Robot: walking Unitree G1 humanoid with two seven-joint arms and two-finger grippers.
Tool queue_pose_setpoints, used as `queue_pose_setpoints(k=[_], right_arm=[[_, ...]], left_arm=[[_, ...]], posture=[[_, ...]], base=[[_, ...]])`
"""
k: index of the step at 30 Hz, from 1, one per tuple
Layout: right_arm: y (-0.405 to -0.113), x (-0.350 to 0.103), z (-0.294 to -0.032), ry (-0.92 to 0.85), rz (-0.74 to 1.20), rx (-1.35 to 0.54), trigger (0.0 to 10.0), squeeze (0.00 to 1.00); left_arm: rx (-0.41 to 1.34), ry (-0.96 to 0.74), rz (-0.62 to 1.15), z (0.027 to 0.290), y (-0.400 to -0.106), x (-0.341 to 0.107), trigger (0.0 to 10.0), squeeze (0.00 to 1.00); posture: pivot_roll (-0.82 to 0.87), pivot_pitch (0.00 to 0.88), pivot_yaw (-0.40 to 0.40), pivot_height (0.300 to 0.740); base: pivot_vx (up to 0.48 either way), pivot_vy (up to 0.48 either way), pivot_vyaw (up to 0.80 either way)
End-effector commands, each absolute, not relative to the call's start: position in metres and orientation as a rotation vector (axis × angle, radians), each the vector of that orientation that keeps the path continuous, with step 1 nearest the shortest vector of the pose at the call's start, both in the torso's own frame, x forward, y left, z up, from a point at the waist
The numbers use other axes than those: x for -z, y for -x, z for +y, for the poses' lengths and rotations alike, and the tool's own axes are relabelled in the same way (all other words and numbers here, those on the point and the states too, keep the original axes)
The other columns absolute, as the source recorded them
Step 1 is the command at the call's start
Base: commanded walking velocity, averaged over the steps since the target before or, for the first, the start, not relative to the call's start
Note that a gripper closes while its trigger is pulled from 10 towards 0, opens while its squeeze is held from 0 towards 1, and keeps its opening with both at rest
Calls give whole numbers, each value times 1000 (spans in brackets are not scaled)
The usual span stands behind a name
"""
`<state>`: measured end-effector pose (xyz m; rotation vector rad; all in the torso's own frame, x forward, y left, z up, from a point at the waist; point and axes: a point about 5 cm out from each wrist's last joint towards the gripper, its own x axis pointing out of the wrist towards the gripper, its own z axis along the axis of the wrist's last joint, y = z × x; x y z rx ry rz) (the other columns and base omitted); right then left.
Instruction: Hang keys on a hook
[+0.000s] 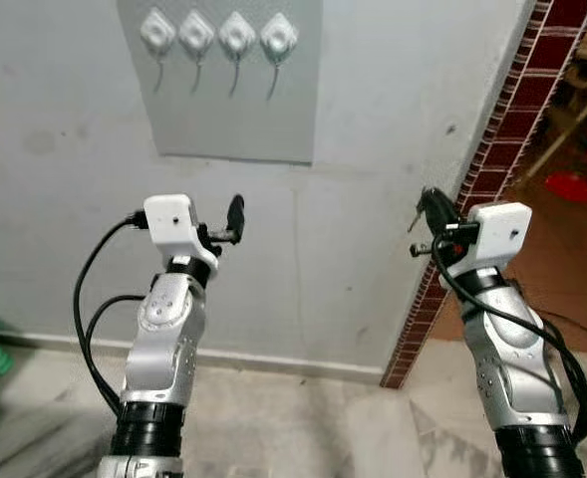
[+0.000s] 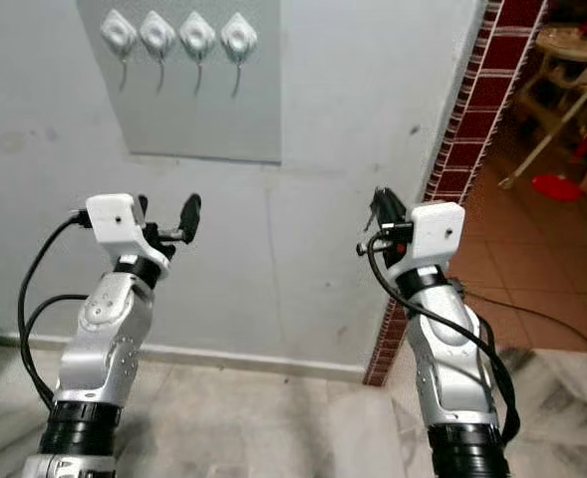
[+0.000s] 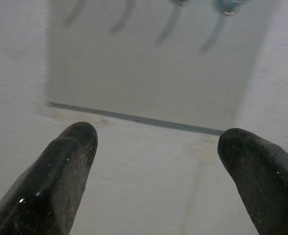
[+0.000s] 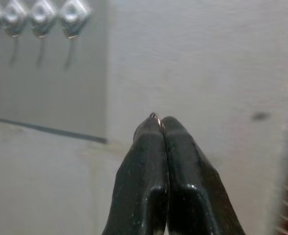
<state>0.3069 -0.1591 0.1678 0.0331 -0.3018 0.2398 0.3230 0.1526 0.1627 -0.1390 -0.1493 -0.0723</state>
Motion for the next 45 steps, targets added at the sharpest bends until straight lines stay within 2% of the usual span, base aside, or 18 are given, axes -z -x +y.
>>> queue_pose_setpoints(k=[1,18,45], right_arm=[[-308,-175,-155,-25,-325,-269,10000,0],[-310,-177,-154,-12,-317,-300,10000,0],[-305,-175,-151,-17,-311,-312,10000,0]], left_arm=[[52,143,-148,156,-323,-164,10000,0],[65,182,-131,147,-322,-160,10000,0],[89,171,-88,144,-322,-155,10000,0]], posture=[[-11,14,-13,740],[-16,15,-23,740],[-17,8,-14,740]], base=[[319,0,0],[19,0,0],[0,361,0]])
